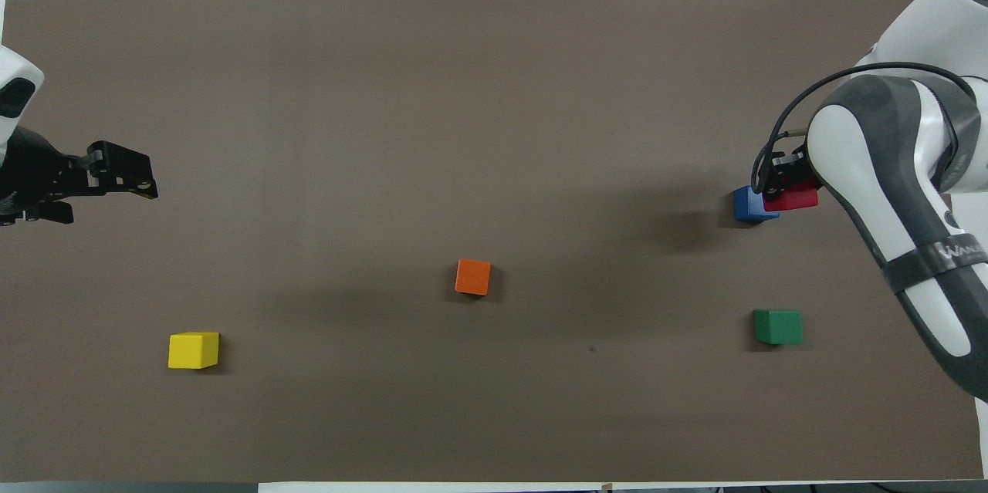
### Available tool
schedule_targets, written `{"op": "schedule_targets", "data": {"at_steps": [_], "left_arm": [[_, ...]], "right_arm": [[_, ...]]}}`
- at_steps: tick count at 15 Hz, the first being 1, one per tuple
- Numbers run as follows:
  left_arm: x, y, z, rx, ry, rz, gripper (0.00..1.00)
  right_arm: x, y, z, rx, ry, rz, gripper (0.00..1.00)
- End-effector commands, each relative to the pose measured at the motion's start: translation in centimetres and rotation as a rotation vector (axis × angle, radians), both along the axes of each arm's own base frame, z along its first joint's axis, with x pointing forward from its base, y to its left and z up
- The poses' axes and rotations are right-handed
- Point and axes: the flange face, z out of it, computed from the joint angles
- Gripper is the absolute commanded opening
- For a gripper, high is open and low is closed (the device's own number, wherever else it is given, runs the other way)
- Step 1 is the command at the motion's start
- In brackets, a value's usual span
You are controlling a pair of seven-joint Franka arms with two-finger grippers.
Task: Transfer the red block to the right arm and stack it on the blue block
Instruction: 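Lower the red cube onto the blue cube with the right gripper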
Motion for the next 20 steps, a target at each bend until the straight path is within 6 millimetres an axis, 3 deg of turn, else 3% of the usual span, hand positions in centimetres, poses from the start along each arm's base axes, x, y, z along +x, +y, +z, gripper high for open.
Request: {"op": "schedule_targets", "data": {"at_steps": [1, 9, 20], "left_arm": [[-0.5, 0.0, -0.4, -0.016, -0.013, -0.009, 1.00], [-0.8, 0.6, 0.0, -0.015, -0.008, 0.009, 1.00], [-0.8, 0.5, -0.1, -0.014, -0.006, 0.009, 1.00]], "right_arm": [[0.6, -0.3, -2.4, -0.038, 0.018, -0.009, 0.00], [1.3, -0.5, -6.4, -0.064, 0.028, -0.052, 0.00], [0.7, -1.7, -8.2, -0.060, 0.029, -0.115, 0.00]]}}
